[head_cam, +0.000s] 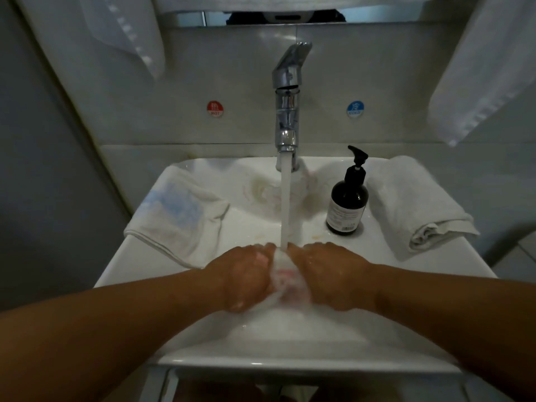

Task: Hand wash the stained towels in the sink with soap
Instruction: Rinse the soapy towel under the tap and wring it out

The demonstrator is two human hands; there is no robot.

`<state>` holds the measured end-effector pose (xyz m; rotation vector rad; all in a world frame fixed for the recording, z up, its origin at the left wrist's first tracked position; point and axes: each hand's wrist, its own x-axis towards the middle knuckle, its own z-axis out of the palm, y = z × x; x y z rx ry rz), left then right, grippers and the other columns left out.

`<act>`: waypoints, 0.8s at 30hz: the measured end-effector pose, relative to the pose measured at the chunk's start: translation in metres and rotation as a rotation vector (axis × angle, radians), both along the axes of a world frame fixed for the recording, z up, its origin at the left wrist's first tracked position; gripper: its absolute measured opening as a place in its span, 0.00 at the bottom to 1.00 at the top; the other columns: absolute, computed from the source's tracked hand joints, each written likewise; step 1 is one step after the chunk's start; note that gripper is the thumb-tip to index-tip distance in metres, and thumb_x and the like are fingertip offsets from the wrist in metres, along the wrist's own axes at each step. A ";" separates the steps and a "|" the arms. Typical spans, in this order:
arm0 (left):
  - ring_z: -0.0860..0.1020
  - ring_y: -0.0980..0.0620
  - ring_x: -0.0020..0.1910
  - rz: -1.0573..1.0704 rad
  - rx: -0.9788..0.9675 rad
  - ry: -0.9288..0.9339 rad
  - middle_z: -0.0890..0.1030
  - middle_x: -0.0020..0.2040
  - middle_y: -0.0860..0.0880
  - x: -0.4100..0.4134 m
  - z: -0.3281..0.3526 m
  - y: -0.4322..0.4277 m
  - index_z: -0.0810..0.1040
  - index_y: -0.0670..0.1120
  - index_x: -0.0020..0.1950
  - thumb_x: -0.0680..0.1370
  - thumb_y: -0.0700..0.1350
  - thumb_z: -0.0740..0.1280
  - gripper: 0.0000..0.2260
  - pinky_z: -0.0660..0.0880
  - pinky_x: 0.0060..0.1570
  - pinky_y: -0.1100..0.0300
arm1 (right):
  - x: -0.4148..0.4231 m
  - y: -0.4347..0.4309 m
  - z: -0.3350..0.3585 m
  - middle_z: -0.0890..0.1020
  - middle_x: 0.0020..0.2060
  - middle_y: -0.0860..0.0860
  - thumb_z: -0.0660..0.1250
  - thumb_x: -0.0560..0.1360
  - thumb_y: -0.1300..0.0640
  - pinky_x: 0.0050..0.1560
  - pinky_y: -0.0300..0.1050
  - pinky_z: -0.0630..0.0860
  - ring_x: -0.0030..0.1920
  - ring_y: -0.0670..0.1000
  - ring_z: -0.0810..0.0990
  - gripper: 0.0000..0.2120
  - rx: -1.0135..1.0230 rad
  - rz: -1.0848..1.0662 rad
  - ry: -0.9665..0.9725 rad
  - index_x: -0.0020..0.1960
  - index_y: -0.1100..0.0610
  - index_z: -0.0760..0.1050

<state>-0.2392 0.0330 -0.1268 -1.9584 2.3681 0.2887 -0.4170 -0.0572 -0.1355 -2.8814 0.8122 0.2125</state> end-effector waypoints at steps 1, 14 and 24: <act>0.78 0.49 0.55 0.041 0.007 0.000 0.78 0.60 0.48 0.000 0.002 -0.001 0.72 0.51 0.64 0.83 0.60 0.55 0.18 0.76 0.57 0.53 | 0.000 -0.003 0.001 0.80 0.54 0.51 0.70 0.71 0.31 0.50 0.54 0.81 0.49 0.55 0.80 0.38 -0.003 0.000 -0.023 0.72 0.45 0.58; 0.80 0.51 0.56 0.235 0.020 0.346 0.82 0.57 0.51 0.014 0.018 -0.006 0.79 0.55 0.63 0.78 0.67 0.62 0.22 0.75 0.57 0.58 | -0.007 0.008 0.031 0.74 0.69 0.47 0.66 0.65 0.23 0.62 0.52 0.76 0.63 0.52 0.77 0.50 0.132 -0.083 -0.122 0.78 0.43 0.53; 0.77 0.48 0.57 0.136 0.082 0.074 0.76 0.61 0.48 -0.003 0.006 -0.005 0.69 0.49 0.66 0.84 0.60 0.56 0.18 0.71 0.53 0.62 | -0.005 0.006 0.011 0.80 0.58 0.50 0.66 0.68 0.24 0.56 0.52 0.79 0.54 0.52 0.81 0.40 0.108 -0.038 -0.066 0.70 0.47 0.65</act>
